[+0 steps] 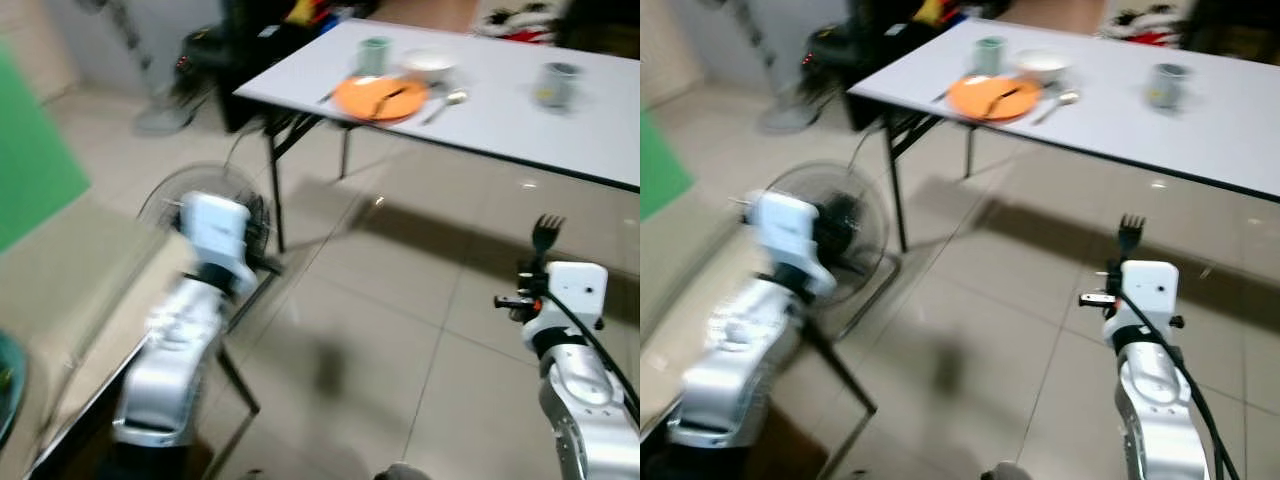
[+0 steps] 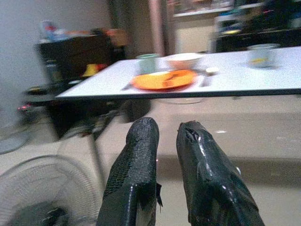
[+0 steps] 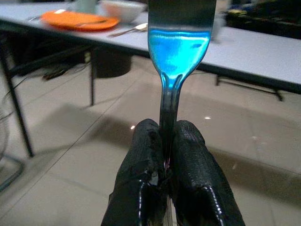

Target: Setting the table

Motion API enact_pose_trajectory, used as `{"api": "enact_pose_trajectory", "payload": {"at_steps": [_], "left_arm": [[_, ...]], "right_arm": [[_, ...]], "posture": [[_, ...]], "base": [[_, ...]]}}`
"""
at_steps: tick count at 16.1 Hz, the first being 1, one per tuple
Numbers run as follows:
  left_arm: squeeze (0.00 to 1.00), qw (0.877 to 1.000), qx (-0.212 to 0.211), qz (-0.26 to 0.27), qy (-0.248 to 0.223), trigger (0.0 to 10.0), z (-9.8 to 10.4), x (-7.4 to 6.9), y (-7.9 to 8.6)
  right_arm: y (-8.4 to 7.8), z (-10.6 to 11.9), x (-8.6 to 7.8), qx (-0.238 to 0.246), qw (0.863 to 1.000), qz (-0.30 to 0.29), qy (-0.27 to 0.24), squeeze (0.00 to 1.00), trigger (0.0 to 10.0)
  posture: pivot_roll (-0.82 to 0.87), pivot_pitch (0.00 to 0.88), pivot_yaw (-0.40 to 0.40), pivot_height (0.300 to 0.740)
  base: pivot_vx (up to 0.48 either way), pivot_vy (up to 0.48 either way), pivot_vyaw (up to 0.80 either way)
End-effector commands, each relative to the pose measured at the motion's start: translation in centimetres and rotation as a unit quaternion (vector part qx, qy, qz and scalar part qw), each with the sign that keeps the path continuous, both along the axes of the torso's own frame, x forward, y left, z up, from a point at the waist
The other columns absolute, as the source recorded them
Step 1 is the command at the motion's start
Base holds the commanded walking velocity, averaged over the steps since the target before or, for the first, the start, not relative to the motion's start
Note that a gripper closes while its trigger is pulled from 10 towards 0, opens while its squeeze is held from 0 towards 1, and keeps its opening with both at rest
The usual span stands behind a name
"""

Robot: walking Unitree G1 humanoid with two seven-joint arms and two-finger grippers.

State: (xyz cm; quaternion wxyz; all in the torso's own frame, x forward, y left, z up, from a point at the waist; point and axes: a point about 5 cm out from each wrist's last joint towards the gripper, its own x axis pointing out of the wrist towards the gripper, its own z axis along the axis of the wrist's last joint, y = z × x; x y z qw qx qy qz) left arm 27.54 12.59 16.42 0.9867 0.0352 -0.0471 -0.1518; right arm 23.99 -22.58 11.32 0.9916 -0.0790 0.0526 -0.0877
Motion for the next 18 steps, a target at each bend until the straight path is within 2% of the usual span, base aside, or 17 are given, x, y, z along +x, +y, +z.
{"api": "enact_pose_trajectory", "payload": {"at_steps": [1,3,4,5,8,9,11,13,18], "left_arm": [[0.00,0.999,0.021,0.025,-0.001,10.0,-0.3,0.3,1.2],[0.00,0.999,0.021,0.039,0.013,10.0,-0.8,0.1,1.8],[0.00,0.999,0.019,0.044,0.019,10.0,-0.9,-0.2,2.2],[0.00,0.999,0.023,0.040,0.022,10.0,-1.1,-0.6,2.2],[0.00,0.999,0.015,0.042,0.009,10.0,-0.4,-0.7,2.0],[0.00,0.999,-0.004,0.032,0.013,10.0,-0.5,-0.7,1.8],[0.00,1.000,-0.004,0.007,0.013,10.0,-0.5,-0.9,1.0],[0.00,1.000,0.011,-0.021,0.012,10.0,-0.7,-1.3,0.2],[0.00,1.000,-0.003,-0.022,0.015,10.0,-1.1,-1.6,0.0]], "right_arm": [[1.4,1.3,0.8,0.009,0.999,0.024,-0.034,0.00,10.0],[2.4,1.9,0.9,0.021,0.999,0.027,-0.033,0.00,10.0],[3.5,2.9,0.9,0.023,0.998,0.049,-0.040,0.00,10.0],[4.7,4.7,0.8,0.058,0.993,0.075,-0.070,0.00,10.0],[5.8,6.2,0.8,0.052,0.988,0.111,-0.088,0.00,10.0],[6.0,6.2,0.9,0.047,0.988,0.116,-0.093,0.00,10.0],[6.1,6.5,0.7,0.053,0.989,0.116,-0.081,0.00,10.0],[5.7,6.2,0.4,0.070,0.990,0.097,-0.070,0.00,10.0],[5.2,5.8,-0.1,0.084,0.991,0.085,-0.055,0.00,10.0]], "posture": [[0.09,0.000,0.049,0.740],[0.09,0.000,0.049,0.740],[0.09,0.000,0.047,0.740],[0.09,0.000,0.043,0.740],[0.09,0.000,0.012,0.740],[0.08,0.000,0.025,0.740],[0.07,0.000,0.030,0.740],[0.08,0.000,0.025,0.740],[0.08,0.000,0.020,0.740]], "base": [[0.000,0.000,-0.64],[0.000,0.000,-0.63],[0.000,0.000,-0.63],[0.000,0.000,0.00],[0.000,0.000,0.00],[0.000,0.000,0.00],[0.298,0.000,0.00],[0.324,0.000,-0.67],[0.352,0.000,-0.78]]}}
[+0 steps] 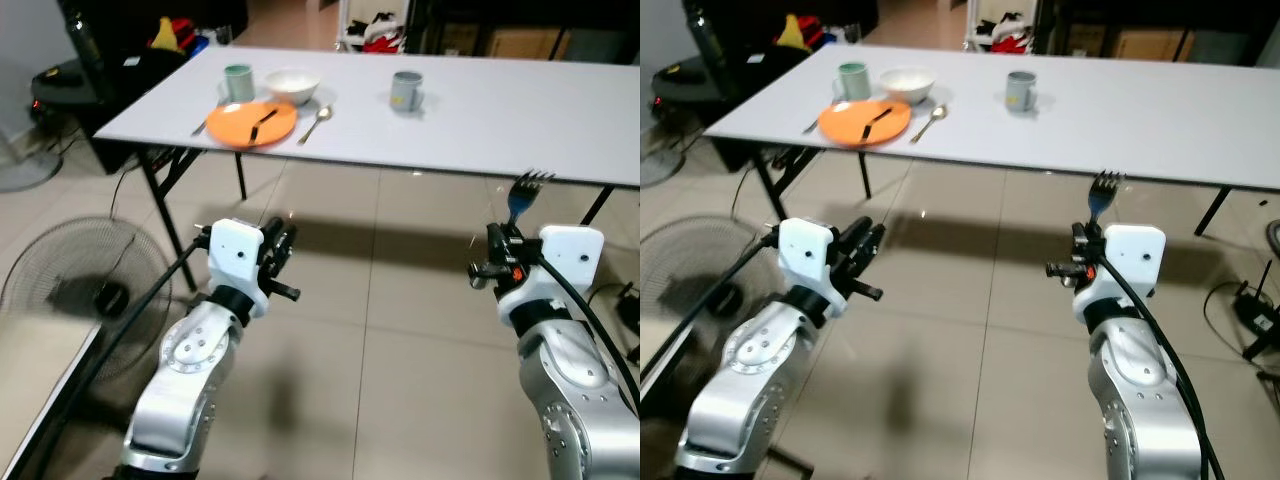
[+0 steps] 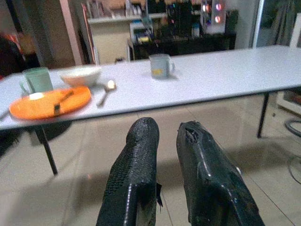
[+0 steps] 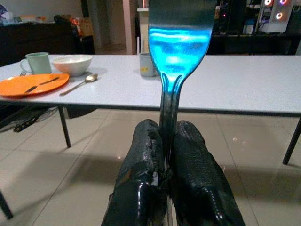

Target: Setting the table

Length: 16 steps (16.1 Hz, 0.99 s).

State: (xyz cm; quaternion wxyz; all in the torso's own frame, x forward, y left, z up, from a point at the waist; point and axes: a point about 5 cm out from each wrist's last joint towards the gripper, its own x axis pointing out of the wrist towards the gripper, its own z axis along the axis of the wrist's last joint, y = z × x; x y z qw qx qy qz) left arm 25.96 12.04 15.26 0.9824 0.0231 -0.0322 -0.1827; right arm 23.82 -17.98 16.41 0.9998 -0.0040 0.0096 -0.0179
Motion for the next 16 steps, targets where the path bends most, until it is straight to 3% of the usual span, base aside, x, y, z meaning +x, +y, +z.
{"api": "enact_pose_trajectory", "payload": {"at_steps": [1,6,10,11,16], "left_arm": [[0.00,1.000,0.001,0.015,-0.002,10.0,0.1,0.0,0.8],[0.00,1.000,0.006,0.007,0.002,10.0,-0.2,-0.4,0.6],[0.00,0.999,-0.006,0.031,0.012,10.0,-0.5,-0.3,1.1],[0.00,1.000,-0.003,0.027,0.010,10.0,-0.4,-0.4,1.0],[0.00,0.999,0.001,0.034,0.001,10.0,-0.1,-0.2,1.2]], "right_arm": [[0.5,0.4,0.1,0.009,1.000,0.010,-0.007,0.00,10.0],[0.1,0.6,0.0,0.017,1.000,0.005,0.000,0.00,10.0],[0.8,1.3,0.8,-0.009,0.999,0.051,-0.011,0.00,10.0],[0.8,1.4,0.9,-0.040,0.998,0.054,-0.005,0.00,10.0],[1.5,1.1,1.2,-0.023,0.997,0.072,-0.001,0.00,10.0]], "posture": [[0.08,0.000,0.016,0.740],[0.07,0.000,0.019,0.740],[0.07,0.000,0.016,0.740],[0.07,0.000,0.005,0.740],[0.08,0.000,0.001,0.740]], "base": [[0.371,0.000,-0.78],[0.378,0.000,-0.74],[0.380,0.000,0.00],[0.386,0.000,0.00],[0.404,0.000,0.00]]}}
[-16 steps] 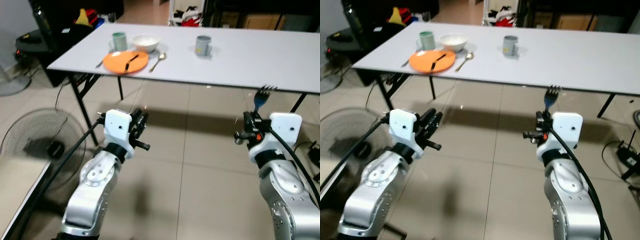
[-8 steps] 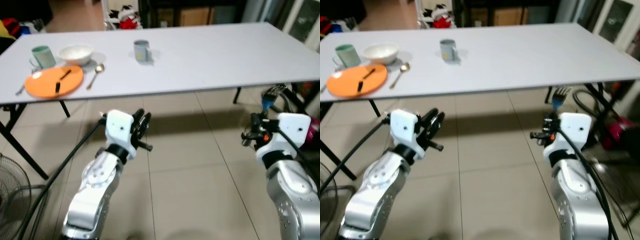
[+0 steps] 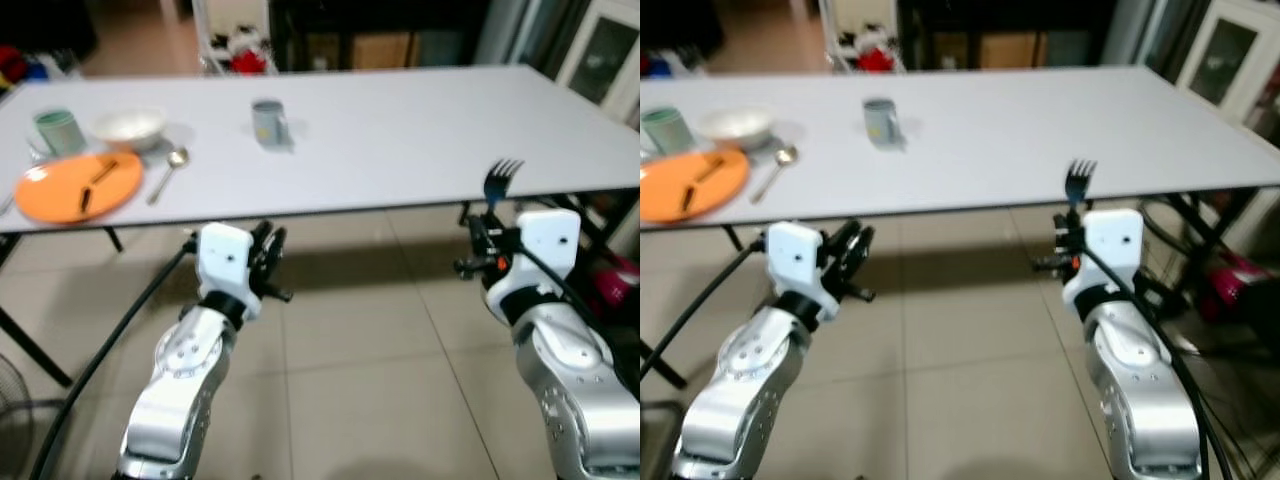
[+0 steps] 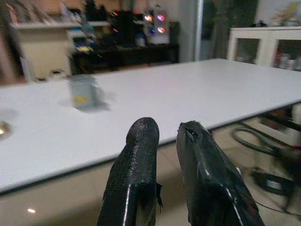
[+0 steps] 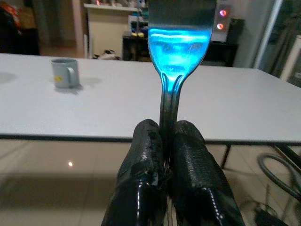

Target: Setting the table

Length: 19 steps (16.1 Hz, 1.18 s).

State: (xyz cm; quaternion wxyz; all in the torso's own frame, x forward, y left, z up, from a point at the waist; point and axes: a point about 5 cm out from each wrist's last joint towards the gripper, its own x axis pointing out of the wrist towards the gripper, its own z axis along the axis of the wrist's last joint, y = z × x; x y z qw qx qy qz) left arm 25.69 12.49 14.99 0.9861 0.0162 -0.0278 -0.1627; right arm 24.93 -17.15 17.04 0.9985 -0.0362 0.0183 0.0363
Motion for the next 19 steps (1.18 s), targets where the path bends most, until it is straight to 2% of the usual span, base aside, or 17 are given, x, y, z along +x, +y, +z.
{"api": "enact_pose_trajectory", "payload": {"at_steps": [1,19], "left_arm": [[0.00,1.000,0.008,0.012,-0.006,10.0,0.27,0.05,0.67],[0.00,1.000,0.006,-0.001,-0.010,10.0,0.38,0.14,0.39]], "right_arm": [[0.65,0.34,0.12,0.014,1.000,0.015,-0.007,0.00,10.0],[0.50,-0.48,0.30,0.040,0.998,0.025,0.034,0.00,10.0]], "posture": [[0.08,0.000,0.001,0.740],[0.08,0.000,0.018,0.740]], "base": [[0.405,0.000,0.00],[0.407,0.000,0.00]]}}
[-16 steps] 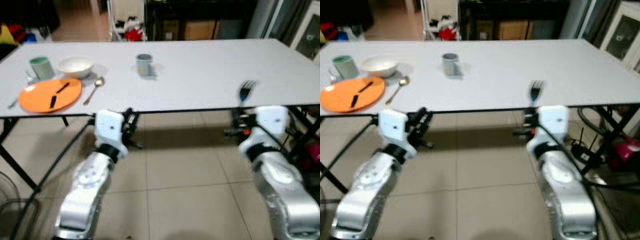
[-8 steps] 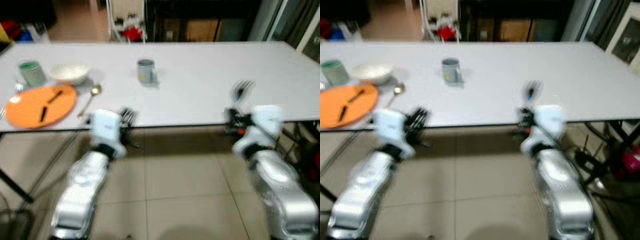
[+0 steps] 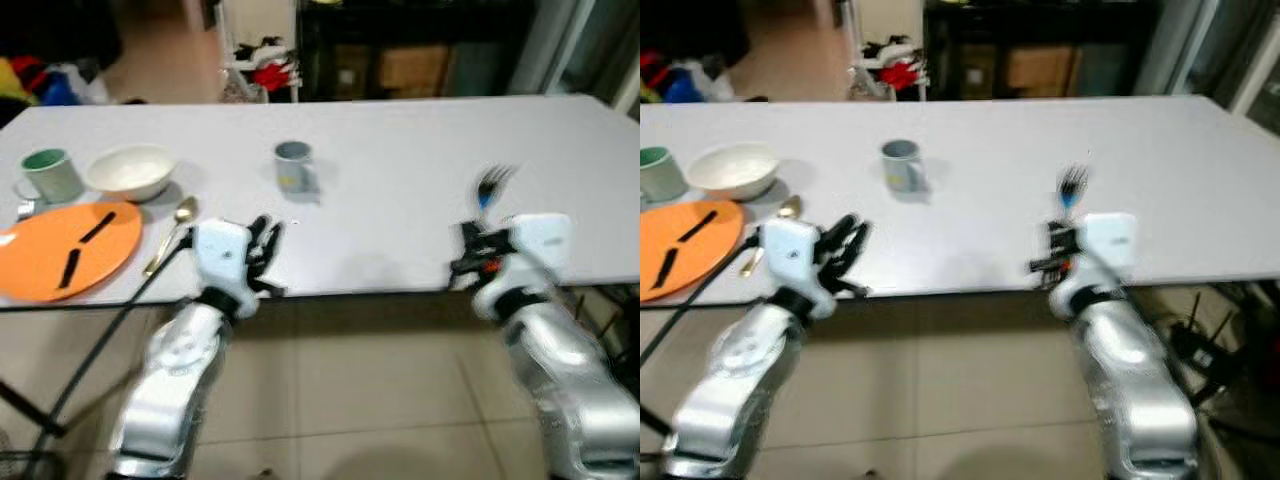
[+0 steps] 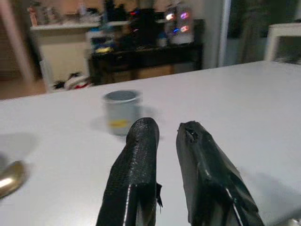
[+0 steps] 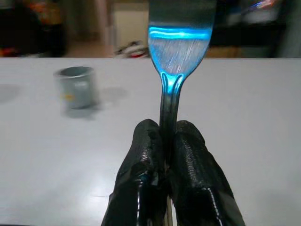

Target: Setting the table

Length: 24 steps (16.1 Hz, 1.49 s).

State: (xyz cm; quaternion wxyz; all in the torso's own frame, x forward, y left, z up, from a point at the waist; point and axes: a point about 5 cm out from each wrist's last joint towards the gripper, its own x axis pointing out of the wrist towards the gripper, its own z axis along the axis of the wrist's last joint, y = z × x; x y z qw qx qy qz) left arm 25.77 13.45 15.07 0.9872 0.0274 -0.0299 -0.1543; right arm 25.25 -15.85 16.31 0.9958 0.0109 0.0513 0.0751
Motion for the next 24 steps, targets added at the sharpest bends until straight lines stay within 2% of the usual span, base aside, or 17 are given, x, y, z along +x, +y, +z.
{"api": "enact_pose_trajectory", "payload": {"at_steps": [1,12,16,18,24], "left_arm": [[0.00,1.000,-0.005,-0.012,-0.006,10.0,0.3,0.0,-0.6],[0.00,1.000,-0.005,-0.019,0.000,10.0,0.1,-0.1,-0.9],[0.00,0.997,0.020,-0.067,0.030,10.0,-0.3,-0.3,-1.5],[0.00,0.994,0.025,-0.095,0.040,10.0,-0.3,-0.3,-1.8],[0.00,0.986,0.044,-0.151,0.058,10.0,0.3,-0.5,-1.6]], "right_arm": [[-0.8,0.2,0.0,-0.007,1.000,-0.011,0.001,0.00,10.0],[-1.2,0.2,-0.2,-0.017,0.999,0.013,0.034,0.00,10.0],[-1.9,0.3,0.6,-0.012,0.994,0.037,0.099,0.00,10.0],[-2.4,0.2,1.1,0.011,0.987,0.051,0.150,0.00,10.0],[-2.2,1.1,1.7,0.041,0.971,0.077,0.224,0.00,10.0]], "posture": [[0.07,0.000,0.020,0.740],[0.07,0.000,0.018,0.740],[0.07,0.000,0.015,0.740],[0.07,0.000,0.014,0.740],[0.08,0.000,0.012,0.740]], "base": [[0.405,0.000,0.00],[0.402,0.000,0.00],[0.000,0.000,0.00],[0.000,0.000,0.00],[0.000,0.000,0.00]]}}
